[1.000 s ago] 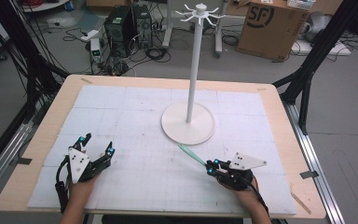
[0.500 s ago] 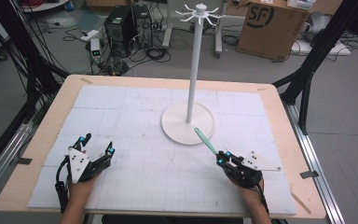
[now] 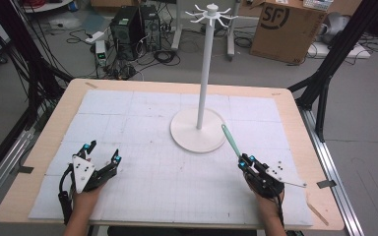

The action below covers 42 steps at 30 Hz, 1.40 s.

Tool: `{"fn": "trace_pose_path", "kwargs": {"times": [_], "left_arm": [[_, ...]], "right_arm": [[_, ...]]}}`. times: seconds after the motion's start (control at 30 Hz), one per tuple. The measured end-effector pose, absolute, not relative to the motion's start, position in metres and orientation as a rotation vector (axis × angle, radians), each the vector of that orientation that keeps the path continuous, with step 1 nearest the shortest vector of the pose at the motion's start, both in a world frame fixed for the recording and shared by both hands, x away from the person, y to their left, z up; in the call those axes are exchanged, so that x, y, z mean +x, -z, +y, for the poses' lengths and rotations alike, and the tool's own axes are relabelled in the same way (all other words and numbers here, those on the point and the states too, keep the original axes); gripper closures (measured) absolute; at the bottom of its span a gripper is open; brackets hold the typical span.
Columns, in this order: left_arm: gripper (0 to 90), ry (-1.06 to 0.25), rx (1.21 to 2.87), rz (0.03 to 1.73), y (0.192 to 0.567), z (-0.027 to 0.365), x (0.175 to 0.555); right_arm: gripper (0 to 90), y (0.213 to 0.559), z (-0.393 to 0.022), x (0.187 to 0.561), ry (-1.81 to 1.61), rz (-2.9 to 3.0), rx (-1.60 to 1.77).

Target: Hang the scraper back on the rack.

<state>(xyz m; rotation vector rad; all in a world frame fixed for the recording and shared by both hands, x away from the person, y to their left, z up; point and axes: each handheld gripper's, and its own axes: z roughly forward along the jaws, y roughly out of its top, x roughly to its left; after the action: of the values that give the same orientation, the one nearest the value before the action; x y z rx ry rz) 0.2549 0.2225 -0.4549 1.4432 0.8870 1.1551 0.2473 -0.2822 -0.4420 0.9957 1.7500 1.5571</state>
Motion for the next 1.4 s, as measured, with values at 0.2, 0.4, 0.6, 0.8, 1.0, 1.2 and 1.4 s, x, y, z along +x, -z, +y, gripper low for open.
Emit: {"fn": "trace_pose_path", "kwargs": {"times": [0.2,0.4,0.6,0.8,1.0,1.2,1.4], "left_arm": [[24.9,-1.154,1.442,0.889,0.455,0.223,0.255],[24.9,-1.155,1.443,0.889,0.455,0.223,0.255],[24.9,-1.156,1.445,0.888,0.455,0.223,0.255],[24.9,-1.157,1.446,0.888,0.455,0.222,0.255],[24.8,-1.158,1.448,0.885,0.455,0.222,0.255],[24.7,-1.16,1.448,0.885,0.455,0.222,0.255],[24.7,-1.16,1.448,0.885,0.455,0.222,0.255]], "right_arm": [[81.6,0.44,-0.283,0.245,-1.583,1.708,0.97],[81.6,0.436,-0.285,0.241,-1.605,1.66,0.949],[81.6,0.435,-0.286,0.24,-1.626,1.623,0.927],[81.6,0.431,-0.287,0.237,-1.649,1.592,0.897],[81.6,0.428,-0.288,0.236,-1.674,1.559,0.871],[81.6,0.422,-0.285,0.236,-1.691,1.533,0.847],[81.6,0.415,-0.285,0.236,-1.712,1.497,0.828]]}}
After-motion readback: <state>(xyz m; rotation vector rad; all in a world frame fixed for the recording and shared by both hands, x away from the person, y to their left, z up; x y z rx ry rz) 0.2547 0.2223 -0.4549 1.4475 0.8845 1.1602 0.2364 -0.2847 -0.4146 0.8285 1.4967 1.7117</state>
